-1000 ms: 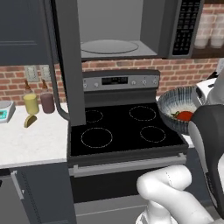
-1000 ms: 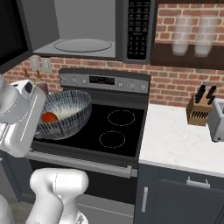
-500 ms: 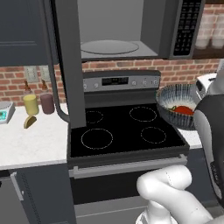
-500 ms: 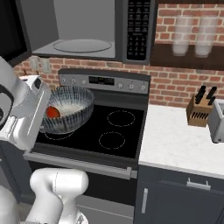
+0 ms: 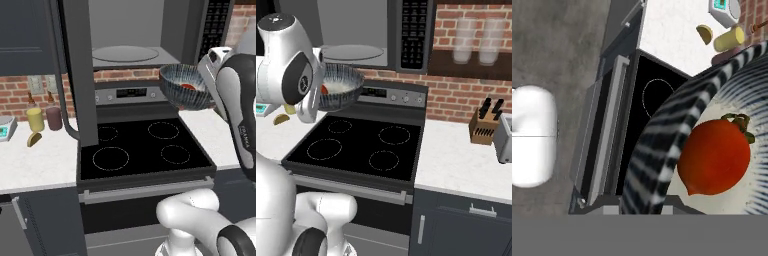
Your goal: Pick the tomato from the sink and place it in the bowl. Then pick the bowl and place it in the microwave. Then close the microwave door and press the start button.
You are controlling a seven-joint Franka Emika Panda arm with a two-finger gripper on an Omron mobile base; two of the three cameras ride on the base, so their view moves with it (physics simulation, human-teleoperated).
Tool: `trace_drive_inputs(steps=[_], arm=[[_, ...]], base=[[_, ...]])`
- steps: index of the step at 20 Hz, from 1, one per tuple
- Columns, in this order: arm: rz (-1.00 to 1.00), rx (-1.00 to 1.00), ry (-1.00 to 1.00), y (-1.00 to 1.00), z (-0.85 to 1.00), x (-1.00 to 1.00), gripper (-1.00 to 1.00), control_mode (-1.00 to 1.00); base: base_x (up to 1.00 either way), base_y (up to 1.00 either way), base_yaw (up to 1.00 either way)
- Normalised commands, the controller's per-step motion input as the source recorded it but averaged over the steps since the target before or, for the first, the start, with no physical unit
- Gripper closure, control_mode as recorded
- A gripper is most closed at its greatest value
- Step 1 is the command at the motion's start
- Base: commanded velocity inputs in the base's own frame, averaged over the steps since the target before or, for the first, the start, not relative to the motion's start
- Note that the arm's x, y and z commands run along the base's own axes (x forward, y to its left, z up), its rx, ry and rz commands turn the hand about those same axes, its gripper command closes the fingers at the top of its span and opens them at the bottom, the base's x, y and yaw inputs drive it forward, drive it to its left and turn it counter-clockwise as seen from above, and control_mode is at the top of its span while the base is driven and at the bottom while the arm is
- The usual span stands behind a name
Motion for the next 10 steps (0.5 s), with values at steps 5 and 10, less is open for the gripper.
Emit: trace_drive_inputs(steps=[5, 10], arm=[[0.01, -0.02, -0.33, 0.58, 0.54, 0.77, 1.00, -1.00], [-0.02, -0.01, -0.18, 0.69, 0.28, 0.90, 1.00, -1.00]], base=[[0.00, 0.00, 0.00], [0.00, 0.00, 0.00]])
